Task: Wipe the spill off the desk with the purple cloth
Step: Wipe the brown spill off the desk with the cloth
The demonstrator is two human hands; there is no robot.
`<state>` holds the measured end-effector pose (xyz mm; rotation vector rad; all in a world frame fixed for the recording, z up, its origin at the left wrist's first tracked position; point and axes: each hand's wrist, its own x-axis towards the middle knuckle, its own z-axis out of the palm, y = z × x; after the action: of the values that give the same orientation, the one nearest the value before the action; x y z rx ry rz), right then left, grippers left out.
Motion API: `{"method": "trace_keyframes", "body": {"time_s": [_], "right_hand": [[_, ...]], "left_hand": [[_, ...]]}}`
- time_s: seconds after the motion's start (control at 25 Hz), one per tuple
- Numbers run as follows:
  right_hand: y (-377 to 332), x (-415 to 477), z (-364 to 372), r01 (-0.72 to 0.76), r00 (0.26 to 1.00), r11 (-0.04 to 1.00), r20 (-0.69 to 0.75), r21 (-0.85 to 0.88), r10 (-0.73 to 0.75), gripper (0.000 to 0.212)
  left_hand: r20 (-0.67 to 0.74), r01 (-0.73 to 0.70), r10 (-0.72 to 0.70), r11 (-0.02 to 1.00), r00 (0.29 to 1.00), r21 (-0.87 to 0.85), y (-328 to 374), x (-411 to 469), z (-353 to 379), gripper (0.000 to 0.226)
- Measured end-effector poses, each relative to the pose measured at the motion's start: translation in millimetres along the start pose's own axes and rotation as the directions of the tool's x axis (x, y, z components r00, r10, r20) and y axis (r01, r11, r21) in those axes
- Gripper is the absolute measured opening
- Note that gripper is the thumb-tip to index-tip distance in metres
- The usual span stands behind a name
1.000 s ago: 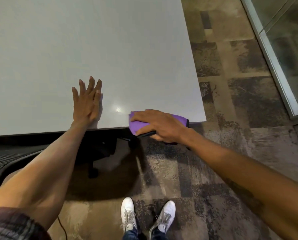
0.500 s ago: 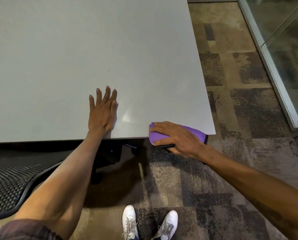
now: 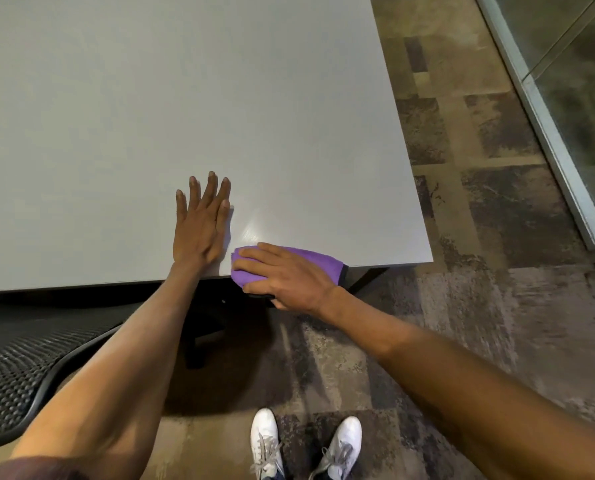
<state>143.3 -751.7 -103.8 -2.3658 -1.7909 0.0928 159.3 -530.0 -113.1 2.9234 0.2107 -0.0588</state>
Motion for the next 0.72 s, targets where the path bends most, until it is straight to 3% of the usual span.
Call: {"method": "trace_keyframes", "body": {"time_s": [0.4, 0.72], "right_hand": [[28.8, -45.5, -7.2, 0.017, 0.999, 0.999, -0.046, -0.033, -0.018, 0.04], [76.1, -151.7, -27.4, -0.037, 0.997, 0.999, -0.061, -0.001, 0.037, 0.053]], "left_hand": [[-0.002, -0.001, 0.001, 1.0, 1.0, -0.026, 0.6, -2.5, -1.4, 0.053], [0.002, 0.022, -0.022, 1.0, 1.0, 0.012, 5.5, -0.8, -3.3, 0.053]]}}
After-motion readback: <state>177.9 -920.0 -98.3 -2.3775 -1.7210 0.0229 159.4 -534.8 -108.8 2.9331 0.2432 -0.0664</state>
